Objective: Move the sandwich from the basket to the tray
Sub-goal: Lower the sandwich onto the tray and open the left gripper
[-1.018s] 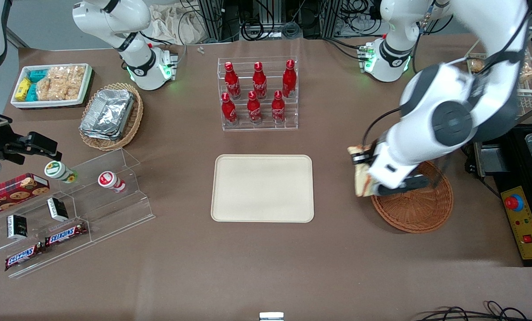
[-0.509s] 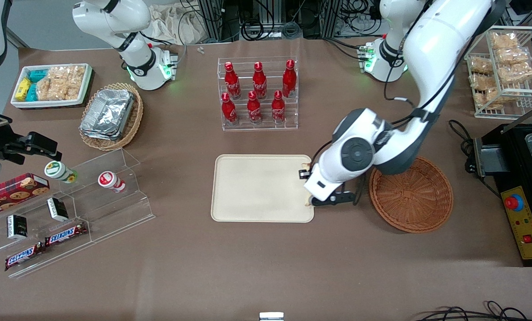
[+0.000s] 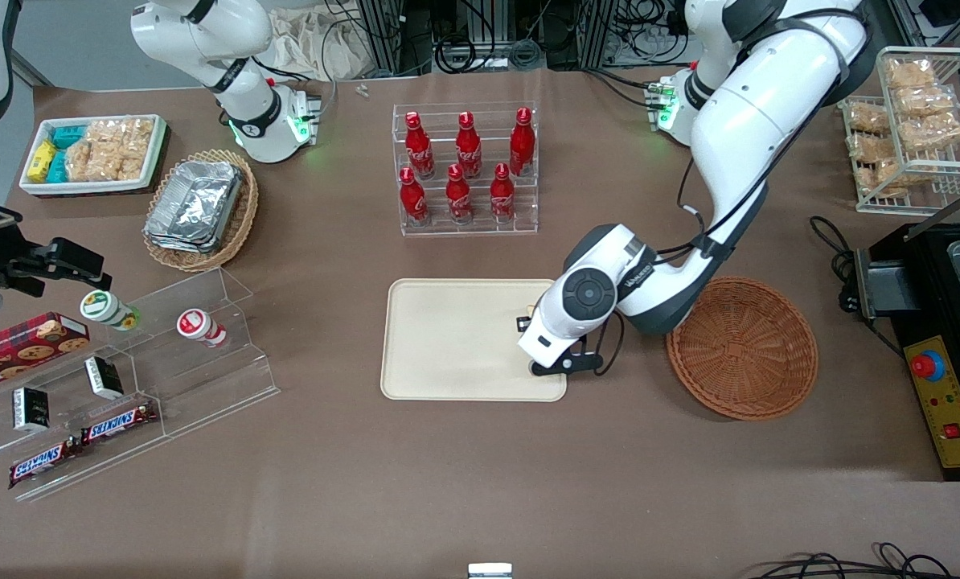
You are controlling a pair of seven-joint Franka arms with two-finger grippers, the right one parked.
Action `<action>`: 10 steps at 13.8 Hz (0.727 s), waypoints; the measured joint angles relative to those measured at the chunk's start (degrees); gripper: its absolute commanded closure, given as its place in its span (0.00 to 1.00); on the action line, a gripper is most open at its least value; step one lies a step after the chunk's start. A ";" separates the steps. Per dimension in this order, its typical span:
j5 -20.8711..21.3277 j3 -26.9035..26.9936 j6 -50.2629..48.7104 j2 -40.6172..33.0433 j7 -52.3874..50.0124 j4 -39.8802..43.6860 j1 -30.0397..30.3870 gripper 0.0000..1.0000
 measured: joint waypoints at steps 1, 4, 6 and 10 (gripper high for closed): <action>0.72 0.00 0.05 0.56 -0.50 0.04 -0.27 1.00; 1.33 0.00 0.19 1.47 -0.79 0.32 -0.67 0.95; 1.34 0.00 0.21 1.68 -0.79 0.50 -0.71 0.61; 1.35 0.00 0.21 1.84 -1.20 0.58 -0.74 0.00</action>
